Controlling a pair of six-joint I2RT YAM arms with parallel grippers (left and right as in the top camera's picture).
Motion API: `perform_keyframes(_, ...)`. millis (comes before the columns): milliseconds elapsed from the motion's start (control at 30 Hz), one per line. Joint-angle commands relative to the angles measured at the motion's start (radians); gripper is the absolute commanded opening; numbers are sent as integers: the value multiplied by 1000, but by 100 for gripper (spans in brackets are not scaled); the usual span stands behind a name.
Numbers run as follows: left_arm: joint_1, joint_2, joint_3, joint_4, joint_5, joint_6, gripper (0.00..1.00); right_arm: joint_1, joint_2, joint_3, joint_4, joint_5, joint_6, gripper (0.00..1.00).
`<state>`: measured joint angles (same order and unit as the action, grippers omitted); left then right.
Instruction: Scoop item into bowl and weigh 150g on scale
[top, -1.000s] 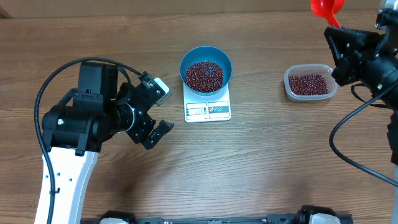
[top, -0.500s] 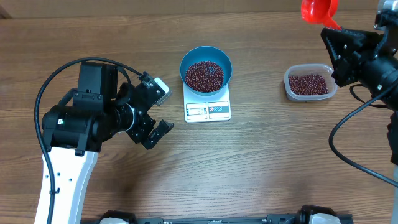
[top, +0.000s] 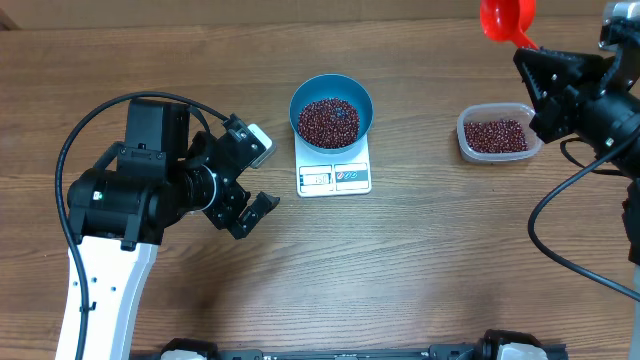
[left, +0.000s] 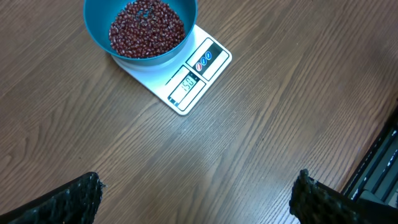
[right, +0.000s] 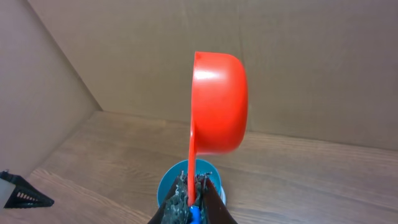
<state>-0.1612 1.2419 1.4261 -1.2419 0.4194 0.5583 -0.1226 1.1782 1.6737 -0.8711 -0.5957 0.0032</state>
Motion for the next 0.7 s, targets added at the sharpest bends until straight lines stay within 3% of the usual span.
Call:
perform_keyframes(0,4,2,14,3,15,22,100,4,-2,23,-6,-12,0,4)
perform_keyframes(267,4,-64,14,77,97,49,100,4,-1,23,-6,-13,0,4)
perform_keyframes(667,4,-343,0,85,74,85,100,4,-2,23,-48,-13,0,4)
